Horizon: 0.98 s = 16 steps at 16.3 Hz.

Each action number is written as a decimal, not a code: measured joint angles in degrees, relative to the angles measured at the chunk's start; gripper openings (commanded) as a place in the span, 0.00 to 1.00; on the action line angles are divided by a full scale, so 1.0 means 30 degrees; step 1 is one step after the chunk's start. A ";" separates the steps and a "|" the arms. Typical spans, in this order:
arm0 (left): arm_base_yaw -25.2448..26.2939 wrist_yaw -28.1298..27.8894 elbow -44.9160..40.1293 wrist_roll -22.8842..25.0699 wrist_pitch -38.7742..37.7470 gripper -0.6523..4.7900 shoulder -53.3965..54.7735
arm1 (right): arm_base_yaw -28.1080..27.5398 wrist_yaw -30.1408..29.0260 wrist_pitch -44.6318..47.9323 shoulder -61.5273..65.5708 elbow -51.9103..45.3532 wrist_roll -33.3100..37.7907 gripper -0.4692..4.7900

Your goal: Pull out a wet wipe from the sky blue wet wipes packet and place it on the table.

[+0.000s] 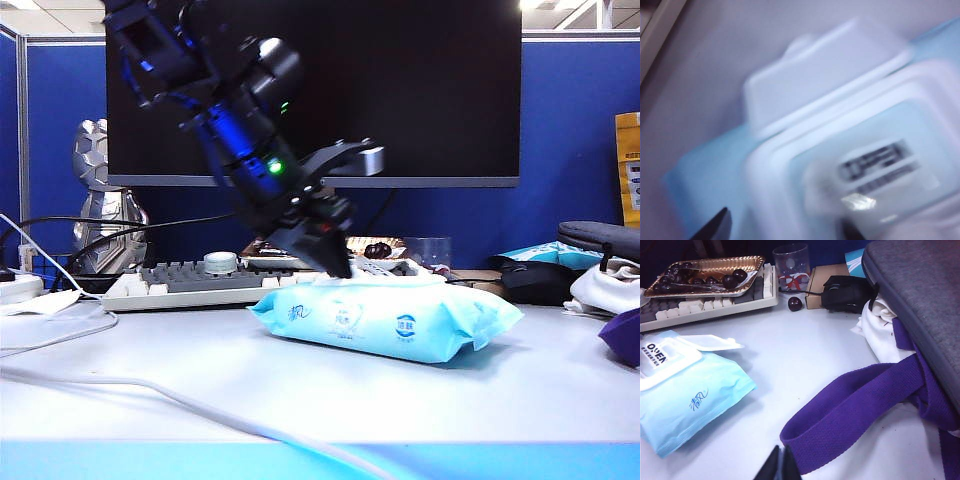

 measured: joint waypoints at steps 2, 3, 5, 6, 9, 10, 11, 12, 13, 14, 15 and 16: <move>-0.0342 0.0051 0.0000 0.0000 0.0036 0.63 0.0000 | 0.0000 0.0007 0.0000 0.0000 0.0000 -0.0007 0.08; -0.0452 0.0080 0.0000 0.0000 0.0051 0.63 0.0000 | 0.0000 0.0007 0.0000 0.0000 0.0000 0.0000 0.08; -0.0590 0.0568 0.0051 0.0000 0.0044 0.63 0.0000 | 0.0000 0.0000 0.0000 0.0000 0.0000 -0.0007 0.08; -0.0685 0.0685 0.0219 -0.0022 0.0015 0.63 0.0000 | 0.0000 0.0000 0.0000 0.0000 0.0000 -0.0007 0.08; -0.0714 0.0889 0.0867 -0.0306 0.0087 0.63 -0.0007 | 0.0000 0.0007 0.0000 0.0000 0.0000 -0.0007 0.08; -0.0699 0.0882 0.0984 -0.0350 0.0102 0.63 -0.0007 | 0.0000 0.0000 0.0000 0.0000 0.0000 -0.0007 0.08; -0.0699 0.0882 0.0984 -0.0350 0.0073 0.63 0.0000 | 0.0000 0.0000 0.0000 0.0000 0.0000 -0.0007 0.08; -0.0707 0.0882 0.0984 -0.0357 0.0022 0.63 0.0000 | 0.0000 0.0000 0.0000 0.0000 0.0000 0.0000 0.08; -0.0714 0.0882 0.0984 -0.0350 -0.0080 0.63 0.0000 | 0.0000 0.0000 0.0000 0.0000 0.0000 -0.0007 0.08; -0.0714 0.0882 0.0984 -0.0357 -0.0226 0.63 0.0000 | 0.0000 0.0000 0.0000 0.0000 0.0000 -0.0007 0.08; -0.0714 0.0882 0.0984 -0.0357 -0.0510 0.63 0.0051 | 0.0000 0.0007 0.0000 0.0000 0.0000 -0.0007 0.08; -0.0714 0.0882 0.0984 -0.0357 -0.0721 0.63 0.0182 | 0.0000 0.0007 0.0000 0.0000 0.0000 -0.0007 0.08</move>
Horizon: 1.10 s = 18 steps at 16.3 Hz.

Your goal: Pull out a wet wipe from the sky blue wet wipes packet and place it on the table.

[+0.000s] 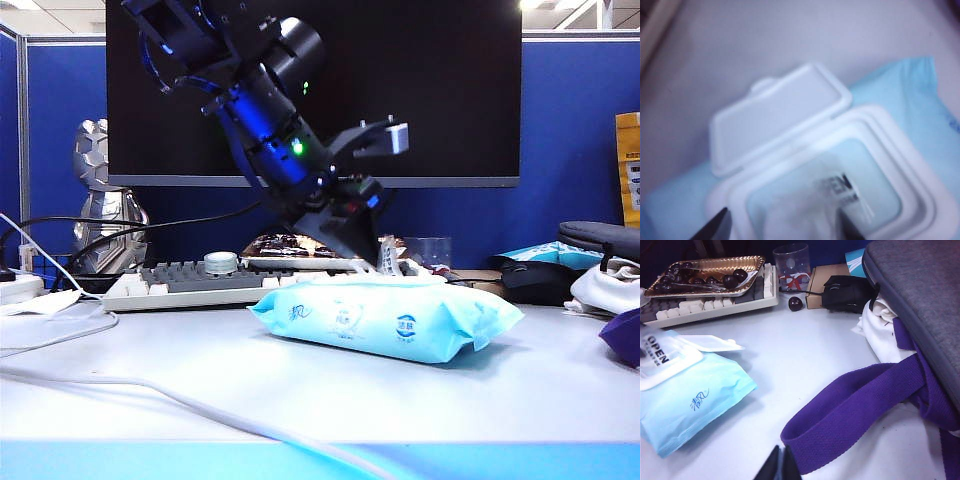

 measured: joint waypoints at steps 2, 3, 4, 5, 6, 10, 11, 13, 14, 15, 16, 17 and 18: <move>0.0000 0.0000 0.0000 0.0007 -0.0277 0.47 0.0364 | 0.0000 0.0000 0.0007 0.0000 0.0000 0.0000 0.08; -0.0007 0.0022 0.0000 0.0007 -0.0328 0.15 0.0503 | 0.0000 -0.0007 0.0000 0.0000 0.0000 0.0007 0.08; -0.0029 0.0022 -0.0007 0.0007 -0.0321 0.11 0.0517 | 0.0000 -0.0007 0.0000 0.0000 0.0000 0.0000 0.08; -0.0029 0.0007 0.0000 -0.0044 -0.0284 0.11 0.0517 | 0.0000 -0.0007 0.0000 0.0000 0.0000 0.0000 0.08; -0.0029 0.0000 0.0000 -0.0073 -0.0284 0.11 0.0517 | 0.0000 0.0000 0.0000 0.0000 0.0000 0.0000 0.08; -0.0029 -0.0015 0.0000 -0.0073 -0.0284 0.11 0.0386 | 0.0000 -0.0007 0.0007 0.0000 0.0000 0.0007 0.08; -0.0036 -0.0015 0.0000 -0.0080 -0.0321 0.11 0.0124 | 0.0000 0.0000 0.0007 0.0000 0.0000 0.0007 0.08; -0.0036 -0.0262 0.0000 -0.0306 -0.0255 0.11 -0.0809 | 0.0000 0.0000 0.0000 0.0000 0.0000 0.0007 0.08; -0.0051 -0.0532 0.0007 -0.0379 -0.0160 0.11 -0.1173 | 0.0000 0.0000 0.0000 0.0000 0.0000 0.0000 0.08; -0.0051 -0.0969 0.0022 -0.0430 -0.0080 0.11 -0.1698 | 0.0000 0.0000 0.0000 0.0000 0.0000 0.0007 0.08; -0.0051 -0.1180 0.0146 -0.0430 -0.0160 0.11 -0.1974 | 0.0000 -0.0007 0.0007 0.0000 0.0000 0.0007 0.08; -0.0044 -0.1333 0.0350 -0.0437 -0.0277 0.11 -0.2135 | 0.0000 -0.0007 0.0000 0.0000 0.0000 0.0000 0.08; -0.0044 -0.1457 0.0510 -0.0430 -0.0452 0.11 -0.2310 | 0.0000 -0.0007 0.0000 0.0000 0.0000 0.0000 0.08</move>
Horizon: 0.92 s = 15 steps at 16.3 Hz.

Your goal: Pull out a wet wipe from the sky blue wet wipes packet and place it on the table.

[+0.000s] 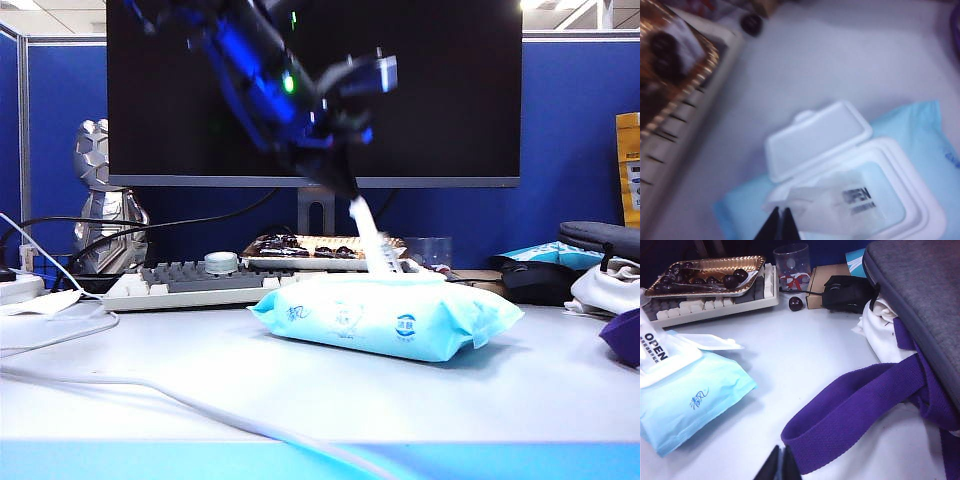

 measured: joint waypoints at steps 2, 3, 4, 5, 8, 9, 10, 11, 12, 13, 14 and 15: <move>0.0000 -0.0831 0.0554 0.0000 -0.0568 0.11 -0.0692 | 0.0000 0.0007 0.0007 0.0000 0.0000 0.0000 0.08; 0.0000 -0.1100 0.0641 -0.0007 -0.0656 0.11 -0.0940 | 0.0000 0.0000 0.0000 0.0000 0.0000 0.0007 0.08; 0.0000 -0.1443 0.0648 0.0000 -0.0823 0.11 -0.1355 | 0.0000 0.0000 0.0000 0.0000 0.0000 0.0007 0.08; 0.0000 -0.1785 0.0648 0.0000 -0.0976 0.11 -0.1712 | 0.0000 0.0007 0.0007 0.0000 0.0000 0.0000 0.08; 0.0350 -0.2754 0.0685 0.0000 -0.2164 0.11 -0.2652 | 0.0000 0.0007 0.0000 0.0000 0.0000 0.0000 0.08; 0.0510 -0.2820 0.0685 0.0000 -0.2645 0.11 -0.2805 | 0.0000 0.0000 0.0000 0.0000 0.0000 0.0000 0.08; 0.0678 -0.2965 0.0685 -0.0007 -0.3140 0.11 -0.2980 | 0.0000 0.0000 0.0007 0.0000 0.0000 0.0000 0.08; 0.0984 -0.3169 0.0685 0.0000 -0.3606 0.11 -0.3177 | 0.0000 0.0000 0.0007 0.0000 0.0000 0.0000 0.08; 0.1326 -0.3468 0.0685 -0.0007 -0.4080 0.11 -0.3446 | 0.0000 0.0000 0.0000 0.0000 0.0000 0.0000 0.08; 0.1603 -0.3665 0.0685 0.0000 -0.4422 0.11 -0.3665 | 0.0000 0.0000 0.0000 0.0000 0.0000 0.0000 0.08; 0.1829 -0.3738 0.0678 -0.0015 -0.4648 0.11 -0.3869 | 0.0000 0.0007 0.0000 0.0000 0.0000 0.0000 0.08; 0.2076 -0.3912 0.0678 -0.0087 -0.4954 0.11 -0.4175 | 0.0000 0.0007 0.0000 0.0000 0.0000 0.0007 0.08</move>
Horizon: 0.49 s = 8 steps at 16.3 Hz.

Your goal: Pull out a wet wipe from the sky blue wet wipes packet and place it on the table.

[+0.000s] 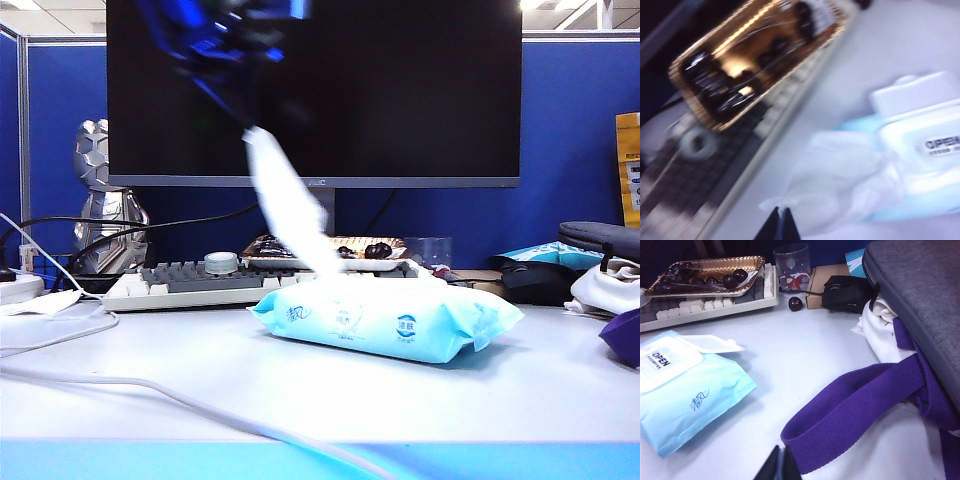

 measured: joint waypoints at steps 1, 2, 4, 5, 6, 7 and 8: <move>0.0226 -0.0321 0.0000 -0.0189 -0.0226 0.11 -0.0306 | 0.0000 -0.0007 0.0000 0.0000 0.0000 0.0000 0.08; 0.0423 -0.0466 0.0000 -0.0299 -0.0510 0.11 -0.0729 | 0.0000 -0.0007 0.0000 0.0000 0.0000 0.0000 0.08; 0.0444 -0.0627 0.0007 -0.0328 -0.0809 0.11 -0.1158 | 0.0000 0.0000 0.0007 0.0000 0.0000 -0.0007 0.08; 0.0437 -0.0670 0.0007 -0.0335 -0.1013 0.11 -0.1341 | 0.0000 -0.0007 0.0000 0.0000 0.0000 -0.0007 0.08; 0.0437 -0.0670 0.0007 -0.0335 -0.1355 0.11 -0.1435 | 0.0000 -0.0007 0.0000 0.0000 0.0000 -0.0007 0.08; 0.0437 -0.0750 0.0007 -0.0350 -0.1989 0.11 -0.1472 | 0.0000 -0.0007 0.0007 0.0000 0.0000 -0.0007 0.08; 0.0437 -0.1027 0.0007 -0.0423 -0.2470 0.11 -0.1501 | 0.0000 0.0000 0.0000 0.0000 0.0000 -0.0007 0.08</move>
